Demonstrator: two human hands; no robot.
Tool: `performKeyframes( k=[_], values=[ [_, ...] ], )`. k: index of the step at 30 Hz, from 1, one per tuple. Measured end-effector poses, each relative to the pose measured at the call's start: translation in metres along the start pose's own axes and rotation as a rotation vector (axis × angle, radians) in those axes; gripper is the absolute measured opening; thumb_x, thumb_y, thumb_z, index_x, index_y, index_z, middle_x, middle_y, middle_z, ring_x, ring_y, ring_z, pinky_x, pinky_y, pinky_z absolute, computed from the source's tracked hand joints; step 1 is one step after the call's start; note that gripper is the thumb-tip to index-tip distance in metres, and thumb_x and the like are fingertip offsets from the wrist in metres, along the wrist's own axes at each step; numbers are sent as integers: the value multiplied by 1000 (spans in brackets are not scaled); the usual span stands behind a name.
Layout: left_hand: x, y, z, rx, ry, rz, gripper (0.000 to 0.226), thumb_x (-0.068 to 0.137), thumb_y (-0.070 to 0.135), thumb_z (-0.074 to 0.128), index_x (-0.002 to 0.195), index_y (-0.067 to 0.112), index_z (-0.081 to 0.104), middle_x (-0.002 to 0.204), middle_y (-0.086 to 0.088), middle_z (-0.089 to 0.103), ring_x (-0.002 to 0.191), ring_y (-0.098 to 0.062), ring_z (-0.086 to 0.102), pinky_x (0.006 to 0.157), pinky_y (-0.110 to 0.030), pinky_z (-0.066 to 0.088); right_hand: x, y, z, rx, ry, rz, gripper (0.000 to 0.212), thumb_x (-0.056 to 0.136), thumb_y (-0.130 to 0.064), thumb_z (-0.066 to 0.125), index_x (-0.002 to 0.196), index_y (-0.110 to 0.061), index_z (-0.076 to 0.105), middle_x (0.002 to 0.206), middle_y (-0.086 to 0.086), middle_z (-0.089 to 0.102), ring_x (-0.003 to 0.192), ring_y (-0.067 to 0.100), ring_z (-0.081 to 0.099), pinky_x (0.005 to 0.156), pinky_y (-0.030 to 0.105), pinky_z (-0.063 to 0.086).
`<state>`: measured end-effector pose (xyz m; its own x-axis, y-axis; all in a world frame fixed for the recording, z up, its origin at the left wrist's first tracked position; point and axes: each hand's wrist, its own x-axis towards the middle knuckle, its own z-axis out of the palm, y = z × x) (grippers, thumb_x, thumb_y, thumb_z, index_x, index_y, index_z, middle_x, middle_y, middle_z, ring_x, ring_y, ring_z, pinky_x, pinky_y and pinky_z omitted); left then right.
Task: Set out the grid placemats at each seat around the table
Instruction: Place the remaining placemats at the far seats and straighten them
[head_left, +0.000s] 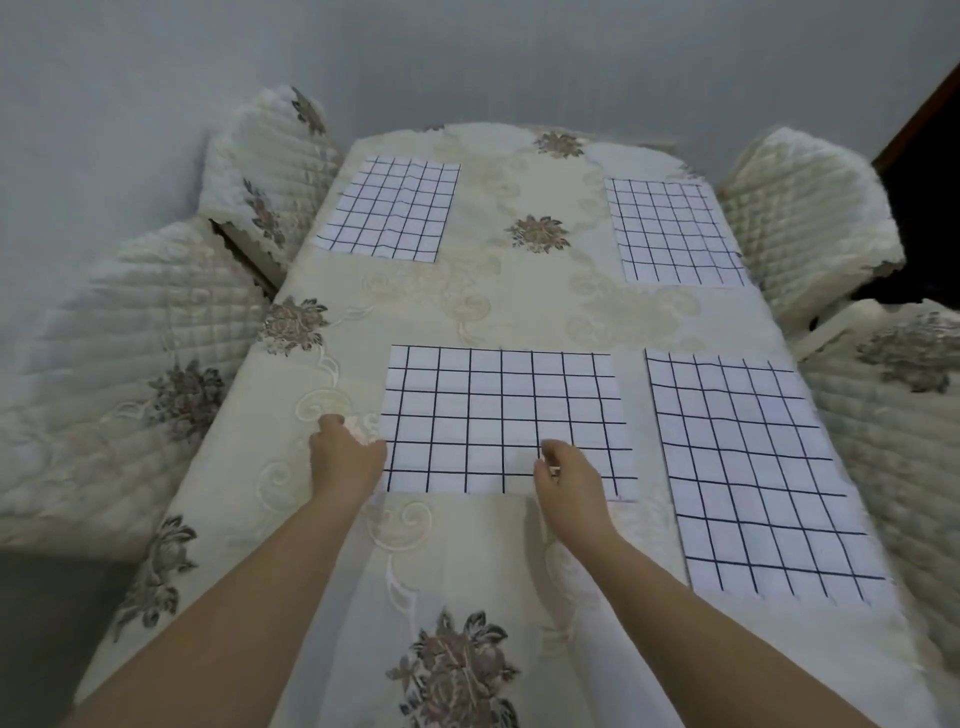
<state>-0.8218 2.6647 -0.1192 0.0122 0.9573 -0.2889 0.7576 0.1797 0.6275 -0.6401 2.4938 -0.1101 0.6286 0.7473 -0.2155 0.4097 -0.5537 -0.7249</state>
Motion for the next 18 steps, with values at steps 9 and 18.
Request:
performKeyframes(
  k=[9, 18],
  values=[
    [-13, 9, 23, 83, -174, -64, 40, 76, 4, 67, 111, -5, 50, 105, -21, 63, 93, -35, 62, 64, -31, 44, -27, -11, 18, -3, -213, 59, 45, 97, -20, 46, 141, -13, 44, 144, 3, 47, 131, 21, 46, 107, 31, 35],
    [-40, 24, 17, -738, -472, -459, 7, 84, -10, 59, 82, -4, 56, 83, -23, 62, 61, -31, 63, 45, -31, 57, -39, -28, 31, 1014, -321, 750, 58, 89, -45, 61, 107, 10, 56, 103, 28, 67, 87, 36, 70, 82, 45, 58]
  ],
)
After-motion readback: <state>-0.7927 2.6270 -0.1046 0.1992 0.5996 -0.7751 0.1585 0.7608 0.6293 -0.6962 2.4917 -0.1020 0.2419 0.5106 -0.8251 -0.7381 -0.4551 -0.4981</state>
